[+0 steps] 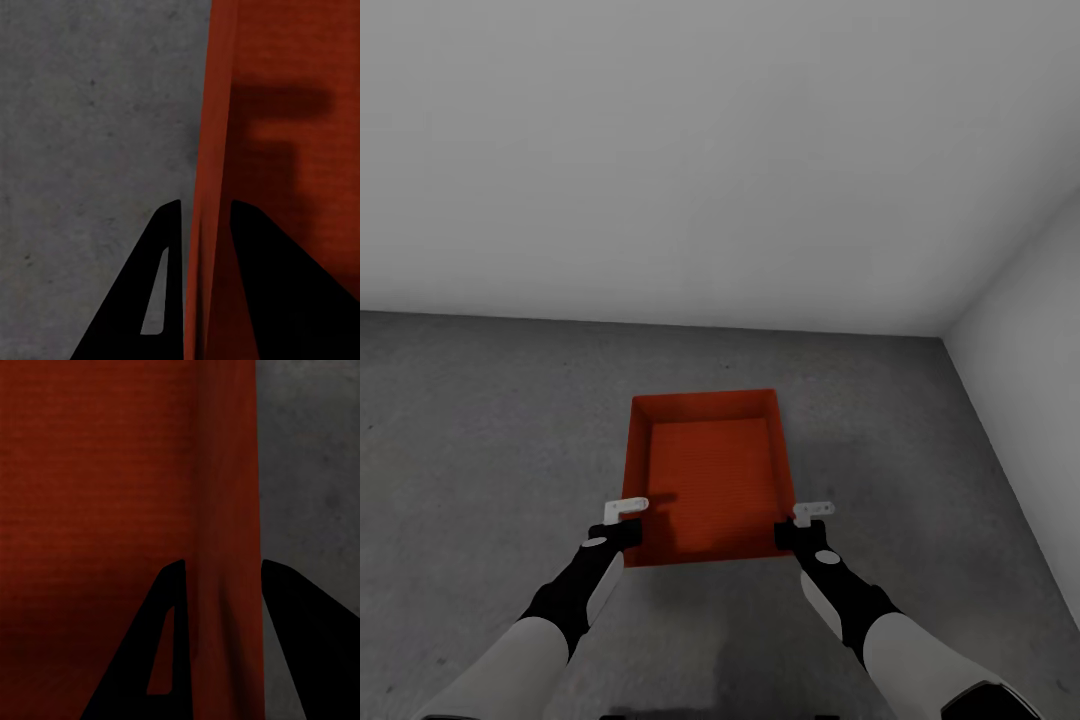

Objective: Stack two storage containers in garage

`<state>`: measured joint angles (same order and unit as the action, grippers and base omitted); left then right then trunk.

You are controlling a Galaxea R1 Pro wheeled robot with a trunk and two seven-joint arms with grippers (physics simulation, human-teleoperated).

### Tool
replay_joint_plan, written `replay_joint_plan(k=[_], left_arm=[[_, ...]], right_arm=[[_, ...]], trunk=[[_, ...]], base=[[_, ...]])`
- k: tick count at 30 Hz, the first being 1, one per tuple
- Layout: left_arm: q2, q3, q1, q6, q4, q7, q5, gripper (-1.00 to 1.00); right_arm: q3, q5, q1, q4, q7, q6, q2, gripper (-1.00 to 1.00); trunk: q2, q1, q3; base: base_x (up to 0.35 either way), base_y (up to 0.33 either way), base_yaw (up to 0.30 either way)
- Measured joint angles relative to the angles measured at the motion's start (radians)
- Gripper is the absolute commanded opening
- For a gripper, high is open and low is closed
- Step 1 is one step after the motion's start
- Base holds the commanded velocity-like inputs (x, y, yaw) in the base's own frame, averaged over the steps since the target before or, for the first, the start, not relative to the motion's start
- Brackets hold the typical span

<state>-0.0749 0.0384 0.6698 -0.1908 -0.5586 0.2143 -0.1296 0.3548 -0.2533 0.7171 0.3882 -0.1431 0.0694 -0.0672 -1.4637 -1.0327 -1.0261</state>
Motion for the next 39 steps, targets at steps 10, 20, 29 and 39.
replay_joint_plan(k=[10,20,29,39], left_arm=[[0.000,0.000,0.000,0.000,0.000,0.000,0.000,-1.00],[0.000,0.001,0.000,-0.001,0.000,0.000,0.000,-1.00],[0.000,0.000,0.000,-0.001,-0.001,0.000,0.000,-1.00],[0.000,0.000,0.000,-0.001,0.000,0.000,0.000,-1.00]], right_arm=[[0.000,0.001,0.000,0.001,0.000,-0.001,0.000,-1.00],[0.000,0.000,0.000,-0.001,0.000,0.000,0.000,-1.00],[0.000,0.000,0.000,-0.001,0.000,0.000,0.000,-1.00],[-0.001,0.000,0.000,-0.001,0.000,0.000,0.000,-1.00]], trunk=[[0.000,0.000,0.000],[0.000,0.000,-0.011],[0.000,0.000,-0.025],[-0.021,-0.011,-0.042]], base=[[0.000,0.000,0.000],[0.000,0.000,0.000],[0.000,0.000,0.000],[0.000,0.000,0.000]])
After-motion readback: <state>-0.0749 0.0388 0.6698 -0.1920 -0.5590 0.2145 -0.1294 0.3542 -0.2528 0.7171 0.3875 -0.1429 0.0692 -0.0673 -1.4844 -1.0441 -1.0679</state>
